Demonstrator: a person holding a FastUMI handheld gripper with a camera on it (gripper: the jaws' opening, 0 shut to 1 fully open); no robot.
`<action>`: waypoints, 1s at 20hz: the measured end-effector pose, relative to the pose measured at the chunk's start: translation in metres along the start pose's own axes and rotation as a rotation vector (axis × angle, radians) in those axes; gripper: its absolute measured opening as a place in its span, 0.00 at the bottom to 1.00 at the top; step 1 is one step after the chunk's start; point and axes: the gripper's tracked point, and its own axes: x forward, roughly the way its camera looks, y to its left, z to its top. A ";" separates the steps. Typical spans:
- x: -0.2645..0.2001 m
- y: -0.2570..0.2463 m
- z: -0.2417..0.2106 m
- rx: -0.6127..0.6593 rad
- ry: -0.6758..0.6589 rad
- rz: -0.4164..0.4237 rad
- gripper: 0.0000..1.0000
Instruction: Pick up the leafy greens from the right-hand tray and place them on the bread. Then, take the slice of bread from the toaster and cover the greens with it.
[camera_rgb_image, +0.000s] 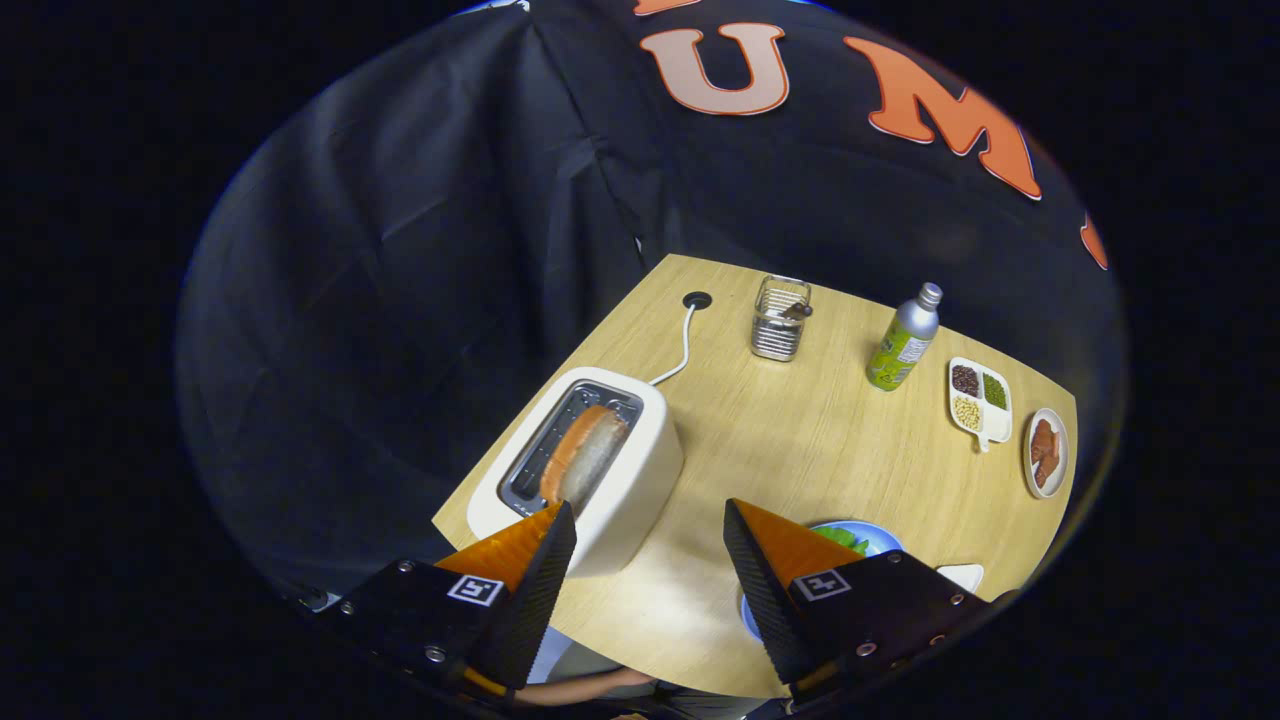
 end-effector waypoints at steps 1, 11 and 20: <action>0.004 0.010 0.003 -0.004 0.017 0.008 0.90; 0.055 0.049 0.018 0.011 0.135 -0.050 0.84; 0.087 0.042 0.005 0.107 0.216 -0.098 0.35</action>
